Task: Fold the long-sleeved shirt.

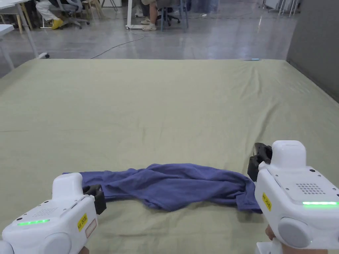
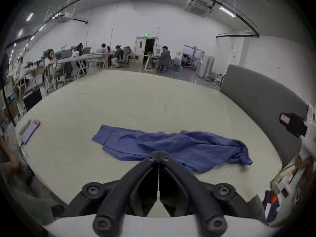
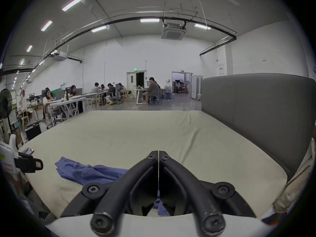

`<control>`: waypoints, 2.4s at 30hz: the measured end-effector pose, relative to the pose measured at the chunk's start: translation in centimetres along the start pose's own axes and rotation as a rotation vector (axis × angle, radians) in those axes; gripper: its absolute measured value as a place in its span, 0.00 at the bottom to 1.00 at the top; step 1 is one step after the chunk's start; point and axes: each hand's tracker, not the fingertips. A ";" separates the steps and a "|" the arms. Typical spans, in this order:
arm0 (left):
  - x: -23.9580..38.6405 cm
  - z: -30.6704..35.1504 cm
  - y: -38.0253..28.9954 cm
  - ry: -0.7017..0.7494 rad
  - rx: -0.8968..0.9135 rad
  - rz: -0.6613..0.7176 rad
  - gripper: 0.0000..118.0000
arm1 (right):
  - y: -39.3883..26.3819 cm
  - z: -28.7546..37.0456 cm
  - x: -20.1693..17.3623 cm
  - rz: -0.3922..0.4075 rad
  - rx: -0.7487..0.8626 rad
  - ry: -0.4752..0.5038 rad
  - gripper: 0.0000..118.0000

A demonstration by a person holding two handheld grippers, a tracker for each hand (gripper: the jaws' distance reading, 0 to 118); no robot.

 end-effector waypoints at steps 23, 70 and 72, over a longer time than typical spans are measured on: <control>-3.6 -15.7 3.2 0.125 -0.382 -0.155 0.02 | -4.6 -9.1 3.8 -0.019 -0.424 -0.042 0.99; 2.0 -15.4 29.1 0.011 -0.088 -0.131 0.03 | 17.9 -24.5 4.4 -0.095 -0.438 0.084 0.05; 1.3 -18.3 24.6 0.018 -0.188 -0.106 0.03 | 12.6 -25.9 3.9 -0.096 -0.527 0.074 0.05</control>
